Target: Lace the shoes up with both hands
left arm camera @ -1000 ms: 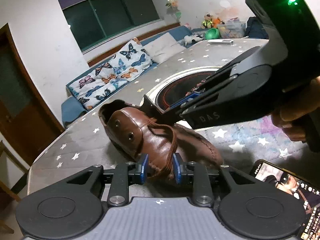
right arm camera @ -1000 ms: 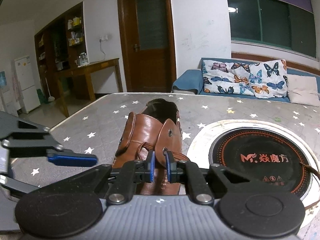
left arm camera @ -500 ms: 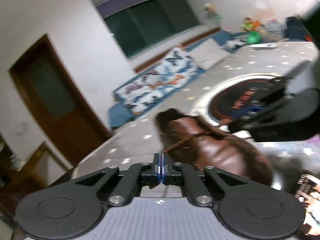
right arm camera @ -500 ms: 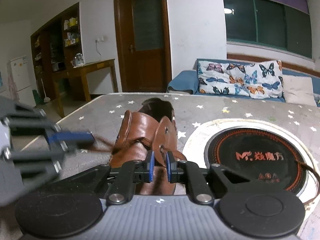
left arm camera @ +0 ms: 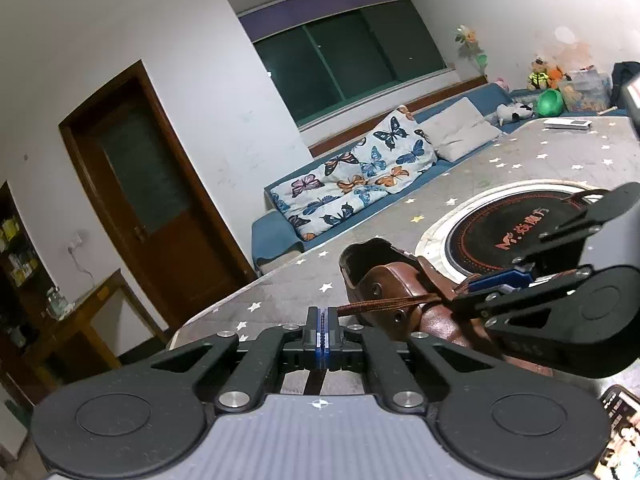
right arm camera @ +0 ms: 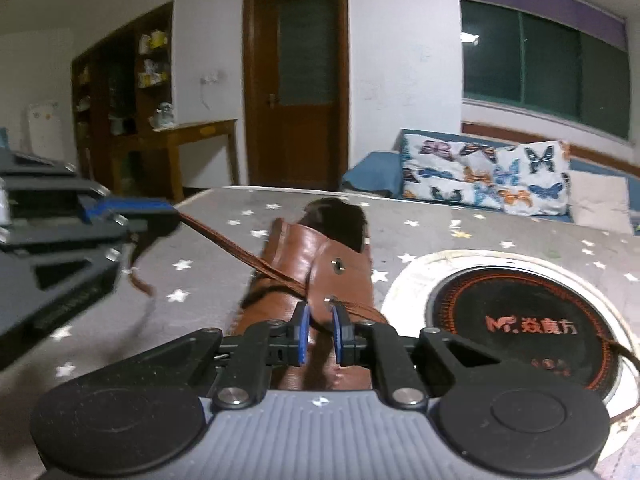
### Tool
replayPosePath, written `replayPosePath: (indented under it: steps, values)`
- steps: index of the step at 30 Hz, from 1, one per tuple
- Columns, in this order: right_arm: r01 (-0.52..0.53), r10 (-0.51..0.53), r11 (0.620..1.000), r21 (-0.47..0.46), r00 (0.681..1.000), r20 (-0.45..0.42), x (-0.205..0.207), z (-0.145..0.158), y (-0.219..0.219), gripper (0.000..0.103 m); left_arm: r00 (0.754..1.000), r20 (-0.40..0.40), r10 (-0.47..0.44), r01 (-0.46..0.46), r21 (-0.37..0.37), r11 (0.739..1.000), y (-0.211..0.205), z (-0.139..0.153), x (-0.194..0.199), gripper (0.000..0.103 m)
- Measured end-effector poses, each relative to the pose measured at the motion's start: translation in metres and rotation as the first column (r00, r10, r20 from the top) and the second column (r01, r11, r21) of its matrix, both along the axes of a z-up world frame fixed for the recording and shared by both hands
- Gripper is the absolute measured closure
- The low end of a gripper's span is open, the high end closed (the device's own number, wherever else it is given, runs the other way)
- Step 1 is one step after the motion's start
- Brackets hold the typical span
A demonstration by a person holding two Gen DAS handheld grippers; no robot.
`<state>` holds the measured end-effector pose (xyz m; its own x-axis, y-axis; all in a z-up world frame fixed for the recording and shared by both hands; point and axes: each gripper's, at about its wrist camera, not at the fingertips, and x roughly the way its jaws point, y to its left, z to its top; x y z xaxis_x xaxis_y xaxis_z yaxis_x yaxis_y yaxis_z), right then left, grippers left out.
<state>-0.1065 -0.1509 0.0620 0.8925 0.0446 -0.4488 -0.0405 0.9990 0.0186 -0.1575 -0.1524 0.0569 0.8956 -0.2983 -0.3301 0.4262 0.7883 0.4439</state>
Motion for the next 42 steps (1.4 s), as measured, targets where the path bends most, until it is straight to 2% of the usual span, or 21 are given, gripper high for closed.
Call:
replayPosePath:
  steps: [5, 6, 9, 12, 14, 17, 20, 23, 28, 31, 32, 36, 42]
  values:
    - [0.052, -0.051, 0.998, -0.022, 0.998, 0.041, -0.009, 0.002, 0.001, 0.093, 0.997, 0.000, 0.071, -0.071, -0.020, 0.997, 0.008, 0.002, 0.007, 0.102]
    - [0.067, -0.066, 0.997, -0.027, 0.997, 0.049, -0.011, 0.002, 0.001, 0.101, 0.997, -0.015, 0.076, -0.076, -0.033, 0.997, 0.010, 0.004, 0.008, 0.102]
    - [0.109, -0.109, 0.994, 0.003, 0.994, 0.025, -0.009, -0.001, -0.007, 0.102, 0.996, -0.030, 0.080, -0.081, -0.026, 0.996, 0.013, 0.003, 0.010, 0.102]
    - [0.093, -0.094, 0.996, 0.009, 0.995, 0.039, -0.013, 0.000, -0.008, 0.102, 0.996, -0.027, 0.081, -0.082, -0.018, 0.996, 0.013, 0.002, 0.008, 0.102]
    - [0.041, -0.041, 0.999, 0.003, 0.997, 0.071, -0.017, 0.005, 0.001, 0.099, 0.996, -0.027, 0.081, -0.081, -0.028, 0.996, 0.014, 0.005, 0.007, 0.102]
    - [0.017, -0.011, 0.997, -0.069, 0.995, 0.095, -0.013, 0.004, 0.018, 0.098, 0.997, -0.020, 0.078, -0.079, -0.033, 0.996, 0.014, 0.008, 0.005, 0.102]
    - [0.042, -0.034, 0.994, -0.105, 0.996, 0.080, -0.004, -0.002, 0.024, 0.098, 0.996, -0.016, 0.083, -0.083, -0.034, 0.996, 0.013, 0.009, 0.006, 0.102]
    - [0.055, -0.049, 0.994, -0.098, 0.997, 0.061, -0.001, -0.006, 0.022, 0.090, 0.995, -0.012, 0.097, -0.098, -0.036, 0.995, 0.014, 0.010, 0.007, 0.102]
    - [0.092, -0.085, 0.992, -0.086, 0.992, 0.088, -0.009, -0.003, 0.019, 0.090, 0.991, 0.002, 0.132, -0.132, -0.042, 0.990, 0.020, 0.014, 0.010, 0.102]
    - [0.115, -0.109, 0.991, -0.072, 0.991, 0.077, -0.012, -0.004, 0.015, 0.091, 0.990, 0.003, 0.139, -0.139, -0.039, 0.990, 0.023, 0.014, 0.010, 0.102]
    - [0.123, -0.118, 0.990, -0.067, 0.990, 0.072, -0.012, -0.004, 0.014, 0.097, 0.990, 0.001, 0.139, -0.139, -0.037, 0.990, 0.023, 0.014, 0.010, 0.102]
    - [0.153, -0.152, 0.987, -0.036, 0.987, 0.049, -0.012, -0.008, 0.002, 0.097, 0.990, 0.002, 0.140, -0.140, -0.034, 0.990, 0.022, 0.013, 0.010, 0.102]
    - [0.063, -0.057, 0.996, -0.069, 0.994, 0.091, -0.015, -0.003, 0.026, 0.094, 0.991, 0.009, 0.136, -0.135, -0.035, 0.990, 0.022, 0.015, 0.009, 0.101]
